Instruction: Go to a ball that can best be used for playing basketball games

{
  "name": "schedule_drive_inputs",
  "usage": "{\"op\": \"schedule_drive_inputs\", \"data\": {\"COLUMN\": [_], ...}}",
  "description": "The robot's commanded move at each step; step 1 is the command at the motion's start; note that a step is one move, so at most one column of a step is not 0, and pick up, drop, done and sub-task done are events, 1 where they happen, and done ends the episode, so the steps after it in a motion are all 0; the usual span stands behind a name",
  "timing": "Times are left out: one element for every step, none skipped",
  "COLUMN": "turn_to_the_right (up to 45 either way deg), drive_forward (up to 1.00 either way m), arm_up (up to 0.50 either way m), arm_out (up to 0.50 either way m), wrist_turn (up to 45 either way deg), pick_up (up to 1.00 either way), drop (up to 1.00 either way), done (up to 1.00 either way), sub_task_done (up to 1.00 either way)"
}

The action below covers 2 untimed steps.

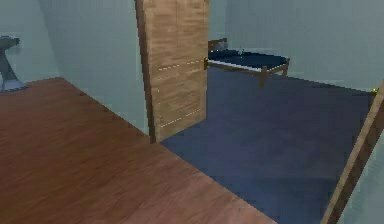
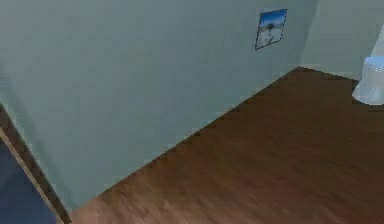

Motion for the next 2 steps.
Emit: {"op": "schedule_drive_inputs", "data": {"turn_to_the_right": [0.0, 0.0], "drive_forward": [0.45, 0.65], "arm_up": [0.0, 0.0], "arm_out": [0.0, 0.0], "wrist_turn": [0.0, 0.0], "pick_up": [0.0, 0.0], "drop": [0.0, 0.0], "done": [0.0, 0.0], "sub_task_done": [0.0, 0.0]}}
